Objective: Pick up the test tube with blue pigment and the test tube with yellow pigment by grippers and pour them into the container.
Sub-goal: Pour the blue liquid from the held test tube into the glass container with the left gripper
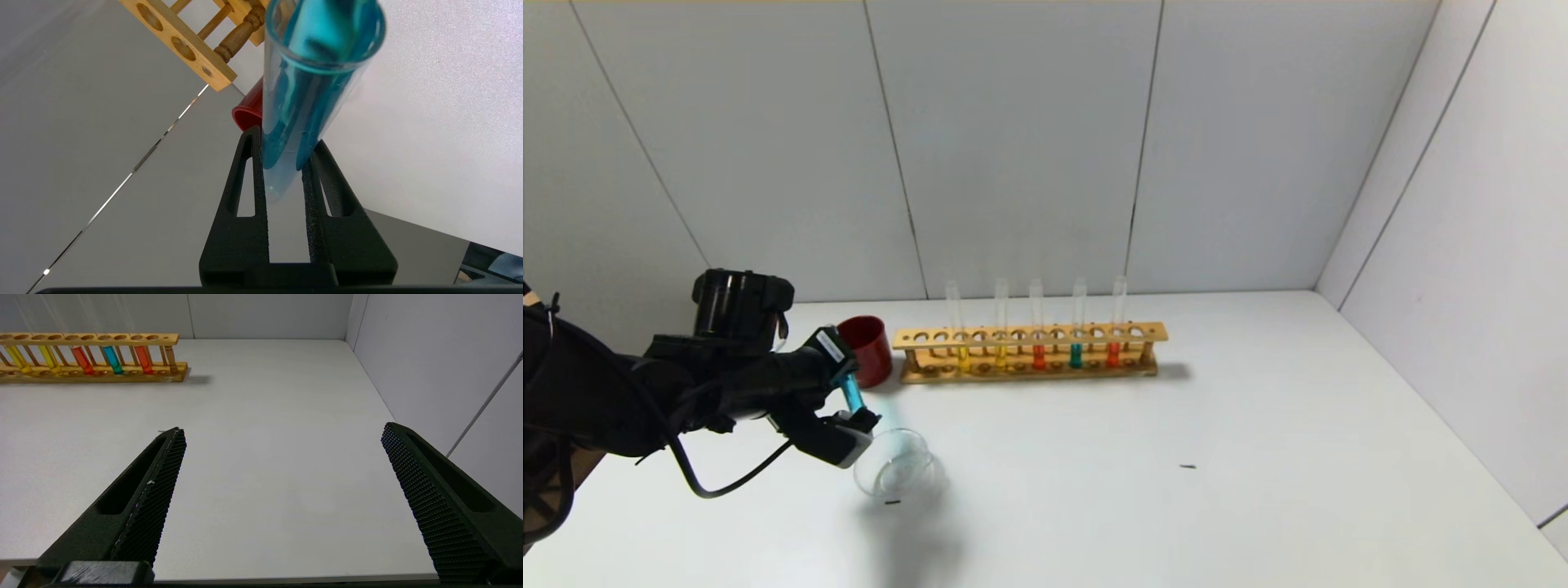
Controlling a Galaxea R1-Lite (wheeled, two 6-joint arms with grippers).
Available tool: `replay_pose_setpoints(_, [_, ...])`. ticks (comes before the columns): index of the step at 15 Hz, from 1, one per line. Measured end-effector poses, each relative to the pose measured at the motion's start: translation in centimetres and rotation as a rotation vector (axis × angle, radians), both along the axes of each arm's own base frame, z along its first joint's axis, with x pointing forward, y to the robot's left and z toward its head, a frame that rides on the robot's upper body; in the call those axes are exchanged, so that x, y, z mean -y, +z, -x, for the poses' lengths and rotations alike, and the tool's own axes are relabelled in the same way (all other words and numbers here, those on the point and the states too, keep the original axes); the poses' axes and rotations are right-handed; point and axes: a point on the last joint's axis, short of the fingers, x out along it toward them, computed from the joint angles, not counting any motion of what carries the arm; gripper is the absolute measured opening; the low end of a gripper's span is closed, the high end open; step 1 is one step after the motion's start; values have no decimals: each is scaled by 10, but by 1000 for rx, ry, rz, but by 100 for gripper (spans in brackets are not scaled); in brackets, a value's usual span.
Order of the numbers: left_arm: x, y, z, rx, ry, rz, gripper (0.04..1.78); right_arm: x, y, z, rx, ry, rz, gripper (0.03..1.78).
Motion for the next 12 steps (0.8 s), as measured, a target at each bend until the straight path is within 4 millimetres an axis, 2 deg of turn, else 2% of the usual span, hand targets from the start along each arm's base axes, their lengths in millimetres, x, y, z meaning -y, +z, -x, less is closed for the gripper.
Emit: replay_pose_setpoints(12, [8,3,-1,41,-52,-34,30,0,0,0,0,0,0,175])
